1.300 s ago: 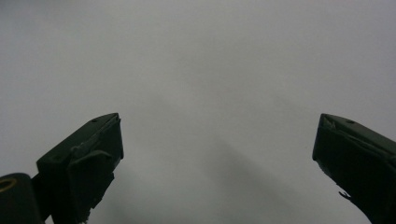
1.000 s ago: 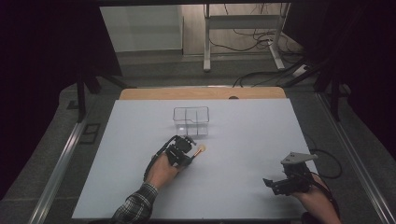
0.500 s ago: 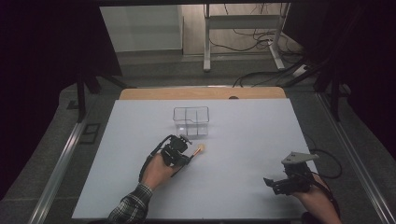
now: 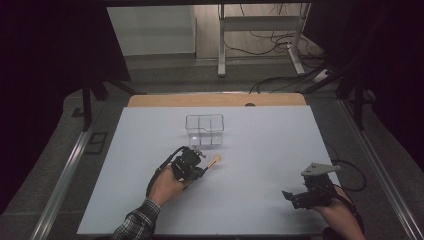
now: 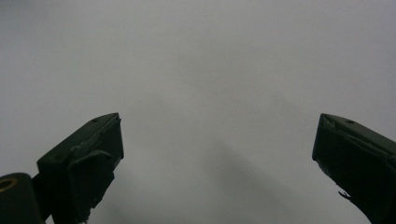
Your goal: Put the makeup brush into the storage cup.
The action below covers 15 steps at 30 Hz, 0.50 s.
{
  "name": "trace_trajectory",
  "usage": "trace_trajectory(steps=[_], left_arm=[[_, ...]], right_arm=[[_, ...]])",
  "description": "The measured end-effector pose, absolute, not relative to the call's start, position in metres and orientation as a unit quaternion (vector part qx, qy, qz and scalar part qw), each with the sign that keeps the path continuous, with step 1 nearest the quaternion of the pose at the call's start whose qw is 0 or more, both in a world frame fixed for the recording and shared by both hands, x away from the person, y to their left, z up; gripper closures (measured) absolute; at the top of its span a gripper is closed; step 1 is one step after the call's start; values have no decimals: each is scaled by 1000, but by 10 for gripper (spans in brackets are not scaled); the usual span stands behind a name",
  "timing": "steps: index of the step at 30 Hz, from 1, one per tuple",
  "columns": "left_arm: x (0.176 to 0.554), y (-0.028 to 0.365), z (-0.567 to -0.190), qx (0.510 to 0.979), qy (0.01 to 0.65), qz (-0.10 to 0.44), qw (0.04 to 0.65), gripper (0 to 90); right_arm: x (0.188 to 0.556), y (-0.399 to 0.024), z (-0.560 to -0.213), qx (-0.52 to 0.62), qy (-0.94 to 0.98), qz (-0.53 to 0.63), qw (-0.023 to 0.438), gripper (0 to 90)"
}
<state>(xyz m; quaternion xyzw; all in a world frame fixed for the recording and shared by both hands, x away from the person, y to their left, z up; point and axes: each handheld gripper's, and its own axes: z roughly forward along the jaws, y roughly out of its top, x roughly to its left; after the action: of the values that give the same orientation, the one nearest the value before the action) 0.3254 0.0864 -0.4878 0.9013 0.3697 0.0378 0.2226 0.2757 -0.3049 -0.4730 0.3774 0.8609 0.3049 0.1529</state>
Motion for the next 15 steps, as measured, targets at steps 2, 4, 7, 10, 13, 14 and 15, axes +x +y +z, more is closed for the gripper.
trace_trajectory(steps=[2,4,7,10,13,14,15], left_arm=[[324,88,-486,901,369,38,226,837],[322,90,-485,900,368,40,229,837],[320,92,-483,899,368,40,235,836],[318,94,-482,898,366,39,240,837],[316,95,-480,897,366,40,245,837],[315,96,-479,897,365,42,246,837],[314,97,-478,896,366,42,249,837]], right_arm=[[276,-305,-473,378,861,306,153,20],[276,-305,-472,379,860,307,153,20],[276,-306,-472,379,859,309,154,19],[276,-306,-472,378,859,310,154,19],[276,-305,-472,378,859,309,153,19],[276,-305,-472,378,859,308,153,19],[275,-305,-472,378,860,308,153,19]])
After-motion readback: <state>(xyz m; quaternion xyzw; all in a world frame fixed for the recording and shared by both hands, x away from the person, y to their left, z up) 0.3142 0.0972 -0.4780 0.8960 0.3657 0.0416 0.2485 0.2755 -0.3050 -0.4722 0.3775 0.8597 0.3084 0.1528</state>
